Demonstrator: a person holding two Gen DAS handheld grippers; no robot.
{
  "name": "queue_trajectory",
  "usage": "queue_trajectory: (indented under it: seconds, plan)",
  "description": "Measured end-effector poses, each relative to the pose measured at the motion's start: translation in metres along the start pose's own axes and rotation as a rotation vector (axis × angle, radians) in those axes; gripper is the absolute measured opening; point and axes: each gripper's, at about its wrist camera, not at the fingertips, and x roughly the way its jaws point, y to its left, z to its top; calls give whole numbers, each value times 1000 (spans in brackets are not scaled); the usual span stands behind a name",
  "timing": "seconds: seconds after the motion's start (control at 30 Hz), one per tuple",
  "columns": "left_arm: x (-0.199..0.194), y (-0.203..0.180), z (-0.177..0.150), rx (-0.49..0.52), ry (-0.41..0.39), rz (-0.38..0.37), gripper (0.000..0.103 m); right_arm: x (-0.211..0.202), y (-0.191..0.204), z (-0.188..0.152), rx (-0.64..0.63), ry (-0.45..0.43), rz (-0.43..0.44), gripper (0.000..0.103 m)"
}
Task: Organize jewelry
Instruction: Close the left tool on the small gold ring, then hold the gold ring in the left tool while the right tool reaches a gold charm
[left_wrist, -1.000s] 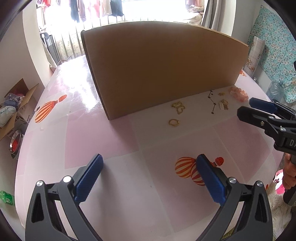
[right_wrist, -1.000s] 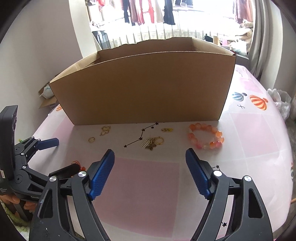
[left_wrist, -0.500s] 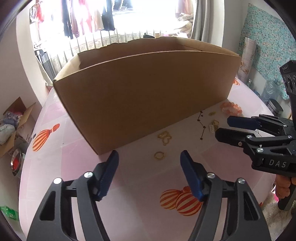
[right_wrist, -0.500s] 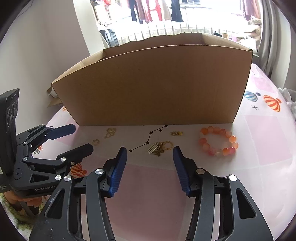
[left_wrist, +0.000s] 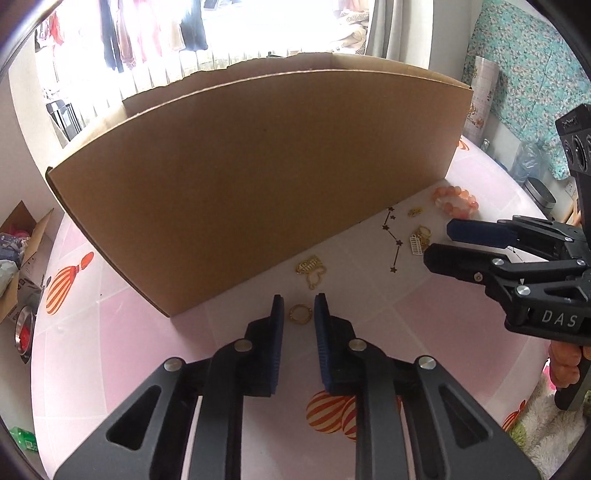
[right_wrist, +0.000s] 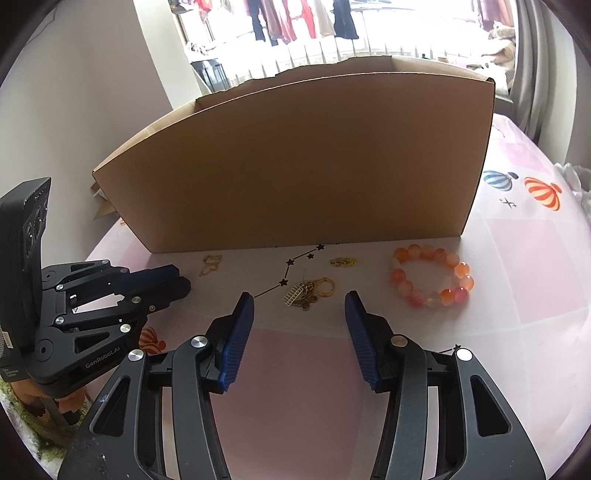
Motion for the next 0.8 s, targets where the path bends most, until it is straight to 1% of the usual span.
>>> queue_trajectory:
  seconds: [0.03,0.2,0.37,0.43,0.5,0.53,0.6,0.67,0.73,0.8]
  plan:
    - [1,0,0,0,-1,-2,12,0,0,0,4,-1,0,48]
    - [2,0,-2,-6,-5,-7,11,-6,-4,-2,11,-13,2,46]
    - [-1,6,-6,-23,-8,3,11,-10,-1,1,-11,-18,1,41]
    - [-3,10,-9,-31,-13,7,11,-10,0,3,-25,-14,-3,35]
    - [-4,11,-10,-34,-17,12,11,-9,1,4,-42,-8,-1,32]
    - [-4,12,-11,-35,-18,14,11,-8,3,5,-53,-5,-1,29]
    - [-4,12,-12,-34,-23,17,11,-6,8,7,-80,2,-3,27]
    - [-4,12,-12,-30,-28,18,11,-5,9,9,-100,5,-24,26]
    - [-5,13,-13,-34,-33,17,11,0,9,15,-92,19,-34,18]
    - [-5,13,-14,-39,-38,12,11,5,7,18,-79,32,-34,16]
